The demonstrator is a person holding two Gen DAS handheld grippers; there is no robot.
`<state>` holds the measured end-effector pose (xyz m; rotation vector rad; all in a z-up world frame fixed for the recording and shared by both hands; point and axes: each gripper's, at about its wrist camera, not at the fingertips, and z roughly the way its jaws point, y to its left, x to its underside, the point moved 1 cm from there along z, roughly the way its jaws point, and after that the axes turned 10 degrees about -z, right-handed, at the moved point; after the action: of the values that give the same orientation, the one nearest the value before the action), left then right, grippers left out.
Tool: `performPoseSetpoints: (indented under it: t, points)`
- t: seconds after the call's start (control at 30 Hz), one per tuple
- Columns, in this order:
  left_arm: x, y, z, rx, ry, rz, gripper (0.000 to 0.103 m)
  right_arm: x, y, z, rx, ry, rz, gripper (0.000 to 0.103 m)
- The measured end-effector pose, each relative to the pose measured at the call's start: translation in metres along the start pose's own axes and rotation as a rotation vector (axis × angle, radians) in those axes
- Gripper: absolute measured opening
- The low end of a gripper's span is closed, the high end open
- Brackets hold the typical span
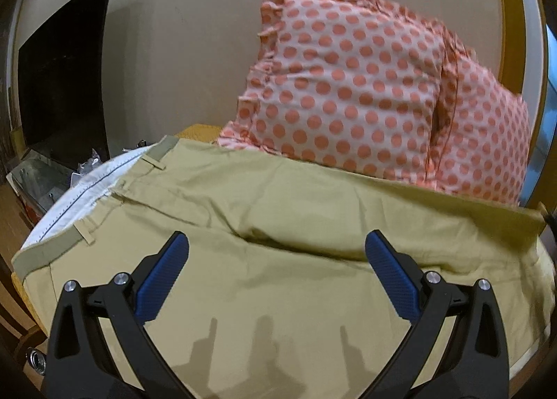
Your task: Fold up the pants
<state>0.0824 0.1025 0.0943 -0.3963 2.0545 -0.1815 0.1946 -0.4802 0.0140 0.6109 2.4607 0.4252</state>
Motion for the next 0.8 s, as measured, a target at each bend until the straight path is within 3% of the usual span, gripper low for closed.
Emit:
performPoseSetpoints:
  t: [0.07, 0.1, 0.13, 0.3, 0.33, 0.4, 0.47, 0.53, 0.57, 0.6, 0.63, 0.8]
  points:
    - [-0.013, 0.004, 0.004, 0.03, 0.007, -0.021, 0.101, 0.038, -0.003, -0.056, -0.04, -0.011, 0.044, 0.004]
    - [-0.018, 0.006, 0.008, 0.042, 0.017, -0.032, 0.101, 0.036, -0.004, -0.056, -0.041, -0.008, 0.063, 0.004]
    - [-0.023, 0.007, 0.015, 0.052, 0.032, -0.042, 0.101, 0.056, -0.017, -0.071, -0.024, 0.007, 0.099, 0.004]
    - [-0.049, 0.009, 0.067, 0.11, 0.168, -0.109, 0.101, 0.099, -0.052, -0.061, -0.01, 0.138, 0.223, 0.01]
    - [-0.053, 0.009, 0.08, 0.118, 0.203, -0.129, 0.101, 0.102, -0.054, -0.06, -0.012, 0.152, 0.248, 0.018]
    - [-0.058, 0.011, 0.101, 0.12, 0.246, -0.163, 0.101, 0.103, -0.053, -0.058, -0.013, 0.15, 0.269, 0.044]
    - [-0.062, 0.011, 0.12, 0.111, 0.272, -0.185, 0.101, 0.096, -0.05, -0.054, -0.006, 0.132, 0.271, 0.05]
    - [-0.066, 0.009, 0.139, 0.109, 0.306, -0.204, 0.101, 0.091, -0.05, -0.05, -0.003, 0.126, 0.274, 0.05]
    - [-0.067, 0.009, 0.151, 0.103, 0.337, -0.222, 0.101, 0.088, -0.05, -0.047, -0.003, 0.122, 0.275, 0.042]
    - [-0.068, 0.009, 0.159, 0.106, 0.362, -0.241, 0.101, 0.085, -0.05, -0.042, 0.002, 0.128, 0.274, 0.027]
    - [-0.07, 0.008, 0.17, 0.112, 0.393, -0.264, 0.101, 0.084, -0.053, -0.035, 0.003, 0.14, 0.274, 0.003]
    - [-0.079, -0.003, 0.219, 0.029, 0.448, -0.26, 0.1, 0.083, -0.061, -0.032, -0.015, 0.125, 0.284, 0.003]
